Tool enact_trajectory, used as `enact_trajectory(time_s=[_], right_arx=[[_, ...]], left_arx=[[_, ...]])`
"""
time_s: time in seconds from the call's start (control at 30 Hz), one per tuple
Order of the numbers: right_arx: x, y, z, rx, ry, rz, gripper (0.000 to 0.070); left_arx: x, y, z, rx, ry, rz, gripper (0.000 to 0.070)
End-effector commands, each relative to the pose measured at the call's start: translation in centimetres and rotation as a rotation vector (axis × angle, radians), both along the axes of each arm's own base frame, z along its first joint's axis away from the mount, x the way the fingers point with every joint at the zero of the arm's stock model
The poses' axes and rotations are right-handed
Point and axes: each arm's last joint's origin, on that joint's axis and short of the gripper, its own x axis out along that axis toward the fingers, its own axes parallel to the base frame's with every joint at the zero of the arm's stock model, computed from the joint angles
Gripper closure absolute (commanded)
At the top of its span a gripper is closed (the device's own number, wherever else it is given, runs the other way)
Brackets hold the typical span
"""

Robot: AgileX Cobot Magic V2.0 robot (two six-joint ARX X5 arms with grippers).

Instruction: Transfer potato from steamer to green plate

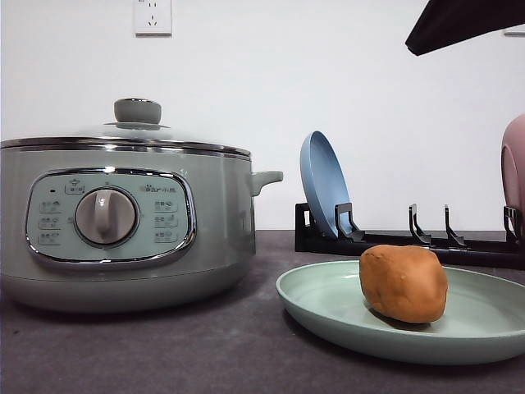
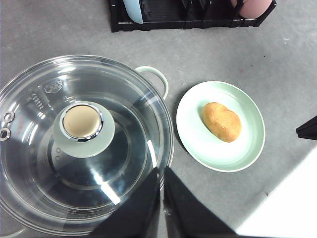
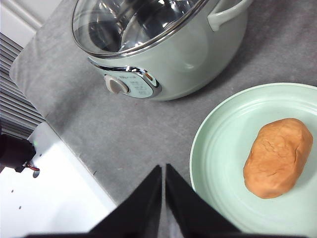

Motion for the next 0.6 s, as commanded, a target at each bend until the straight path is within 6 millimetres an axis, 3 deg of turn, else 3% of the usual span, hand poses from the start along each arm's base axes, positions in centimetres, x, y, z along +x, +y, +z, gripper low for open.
enact_trajectory(time_s=[0.0,0.2,0.37,0.57], right_arx=[[0.1,0.1,0.6,0.009,-0.03,0.013,0.07],[0.1,0.1,0.6,0.009,-0.03,0.013,0.07],[0.1,0.1,0.6,0.009,-0.03,0.013,0.07],[0.1,0.1,0.6,0.009,-0.03,0.013,0.07]], left_arx=[[-0.2,0.1,0.8,-0.008,-0.044,-0.017,0.07],[-1.1,2.6,3.7,-0.066,-0.336,0.043,0.0699],[-3.5,5.9,6.2,-0.132,-0.637,0.19,0.0699],[-6.8,9.0,5.0,-0.078,-0.898,0.43,0.0699]])
